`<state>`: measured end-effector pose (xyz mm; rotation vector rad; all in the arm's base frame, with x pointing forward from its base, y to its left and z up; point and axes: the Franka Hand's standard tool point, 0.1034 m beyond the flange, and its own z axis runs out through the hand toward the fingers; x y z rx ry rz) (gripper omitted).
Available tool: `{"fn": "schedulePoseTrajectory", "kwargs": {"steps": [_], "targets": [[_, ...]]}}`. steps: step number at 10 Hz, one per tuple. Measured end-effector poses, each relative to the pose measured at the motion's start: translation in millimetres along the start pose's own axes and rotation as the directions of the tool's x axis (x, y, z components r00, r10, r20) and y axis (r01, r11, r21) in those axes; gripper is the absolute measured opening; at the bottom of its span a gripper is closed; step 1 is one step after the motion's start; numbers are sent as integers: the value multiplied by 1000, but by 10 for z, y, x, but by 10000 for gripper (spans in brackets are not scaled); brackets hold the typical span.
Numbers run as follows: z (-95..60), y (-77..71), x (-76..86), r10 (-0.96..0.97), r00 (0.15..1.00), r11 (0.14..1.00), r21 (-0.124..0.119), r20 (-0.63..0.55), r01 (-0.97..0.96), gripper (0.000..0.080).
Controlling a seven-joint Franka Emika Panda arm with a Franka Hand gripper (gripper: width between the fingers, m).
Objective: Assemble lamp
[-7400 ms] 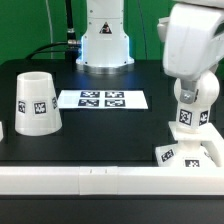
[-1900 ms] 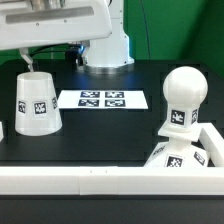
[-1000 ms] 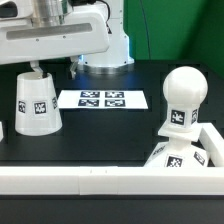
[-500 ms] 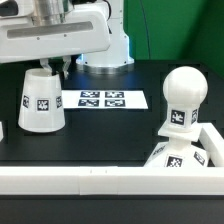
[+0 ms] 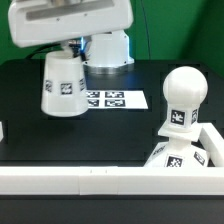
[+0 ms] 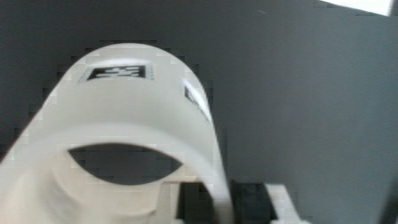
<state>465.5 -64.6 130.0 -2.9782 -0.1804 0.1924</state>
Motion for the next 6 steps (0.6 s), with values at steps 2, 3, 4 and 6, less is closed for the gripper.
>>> {"fn": "schedulePoseTrajectory", "kwargs": {"steps": [2,3,4,6], "targets": [[-293,-326,300,92,996,995,36,17,-92,44],[-433,-444,512,108,994,994,34,6,-108,44],[-433,-455,605,110,994,994,20,4,-110,44],[-407,-445,586,107,994,994,22,8,-107,44]]}}
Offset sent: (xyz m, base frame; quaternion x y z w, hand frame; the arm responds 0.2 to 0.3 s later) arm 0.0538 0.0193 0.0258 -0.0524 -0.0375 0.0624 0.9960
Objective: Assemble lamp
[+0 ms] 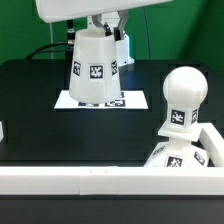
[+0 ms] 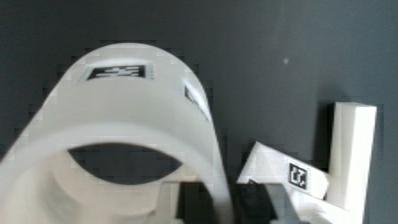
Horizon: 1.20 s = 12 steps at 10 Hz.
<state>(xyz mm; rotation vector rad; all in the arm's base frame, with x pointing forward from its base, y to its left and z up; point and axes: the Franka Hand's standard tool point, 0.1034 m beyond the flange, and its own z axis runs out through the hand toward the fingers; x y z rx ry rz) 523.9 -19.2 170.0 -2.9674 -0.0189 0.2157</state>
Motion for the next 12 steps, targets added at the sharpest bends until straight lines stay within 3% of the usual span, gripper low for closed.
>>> {"fn": "schedulePoseTrajectory", "kwargs": {"steps": [3,8,12], "targets": [[-8,-26,0,5,1000,1000,1,4,-5,44],[-614,-710,335,28,1000,999,14,-11,-28,44],[-606,-709,345,25,1000,1000,11,-13,-25,44]]}}
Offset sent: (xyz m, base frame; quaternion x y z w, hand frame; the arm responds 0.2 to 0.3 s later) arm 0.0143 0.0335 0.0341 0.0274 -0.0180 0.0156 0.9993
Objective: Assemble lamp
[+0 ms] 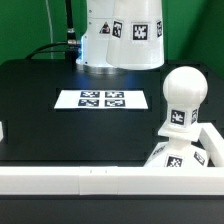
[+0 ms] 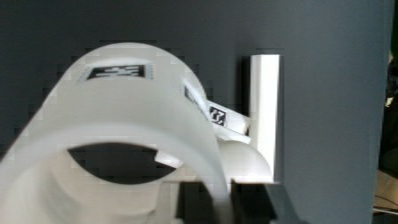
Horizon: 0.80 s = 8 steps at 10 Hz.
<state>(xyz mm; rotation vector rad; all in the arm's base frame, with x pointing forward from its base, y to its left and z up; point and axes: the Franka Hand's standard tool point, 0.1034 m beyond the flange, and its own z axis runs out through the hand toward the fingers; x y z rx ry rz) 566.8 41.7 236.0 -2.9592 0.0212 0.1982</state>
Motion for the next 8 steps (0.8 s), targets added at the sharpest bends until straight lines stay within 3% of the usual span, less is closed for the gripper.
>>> {"fn": "schedulePoseTrajectory", "kwargs": {"steps": [2,4,6,8], "targets": [[-78,-112,46,-9,1000,1000,9,-4,9,44],[-145,-340,258,-27,999,1000,12,-30,28,44],[-83,-507,421,-32,999,999,15,-34,33,44],[97,-537,499,-36,999,999,14,-41,36,44]]}}
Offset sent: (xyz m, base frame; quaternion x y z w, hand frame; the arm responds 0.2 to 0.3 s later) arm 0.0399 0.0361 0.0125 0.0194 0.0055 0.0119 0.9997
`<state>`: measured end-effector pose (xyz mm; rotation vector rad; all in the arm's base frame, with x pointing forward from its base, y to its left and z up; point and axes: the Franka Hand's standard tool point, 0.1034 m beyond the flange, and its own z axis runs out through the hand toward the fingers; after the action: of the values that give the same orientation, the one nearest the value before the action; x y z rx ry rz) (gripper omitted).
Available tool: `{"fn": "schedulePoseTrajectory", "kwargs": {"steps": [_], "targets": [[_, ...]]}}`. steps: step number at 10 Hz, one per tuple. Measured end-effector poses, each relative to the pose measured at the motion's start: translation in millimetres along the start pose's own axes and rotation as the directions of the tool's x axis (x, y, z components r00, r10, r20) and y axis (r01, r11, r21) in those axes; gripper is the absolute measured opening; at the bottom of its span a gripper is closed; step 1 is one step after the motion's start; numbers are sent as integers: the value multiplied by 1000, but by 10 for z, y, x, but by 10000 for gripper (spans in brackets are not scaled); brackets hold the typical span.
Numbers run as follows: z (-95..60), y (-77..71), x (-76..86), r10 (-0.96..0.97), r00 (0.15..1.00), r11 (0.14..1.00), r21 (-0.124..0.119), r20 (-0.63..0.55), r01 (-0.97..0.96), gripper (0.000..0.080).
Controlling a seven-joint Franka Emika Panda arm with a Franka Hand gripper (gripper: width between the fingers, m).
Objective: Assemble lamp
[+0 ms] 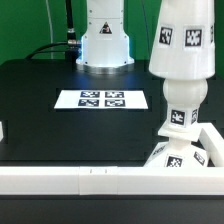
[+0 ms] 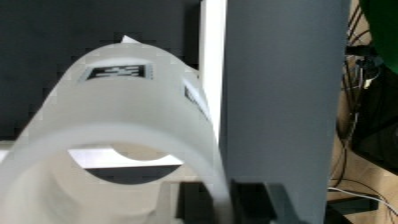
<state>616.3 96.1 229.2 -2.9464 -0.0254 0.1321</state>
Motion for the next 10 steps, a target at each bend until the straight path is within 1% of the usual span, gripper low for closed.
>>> {"fn": "schedulePoseTrajectory", "kwargs": {"steps": [1,6,10], "targets": [[96,20,16,3,1000,1000,-1,1,-3,44],[415,69,93,7,1000,1000,-8,-11,-7,44],[528,87,86,10,1000,1000,-9,2,-10,44]]}}
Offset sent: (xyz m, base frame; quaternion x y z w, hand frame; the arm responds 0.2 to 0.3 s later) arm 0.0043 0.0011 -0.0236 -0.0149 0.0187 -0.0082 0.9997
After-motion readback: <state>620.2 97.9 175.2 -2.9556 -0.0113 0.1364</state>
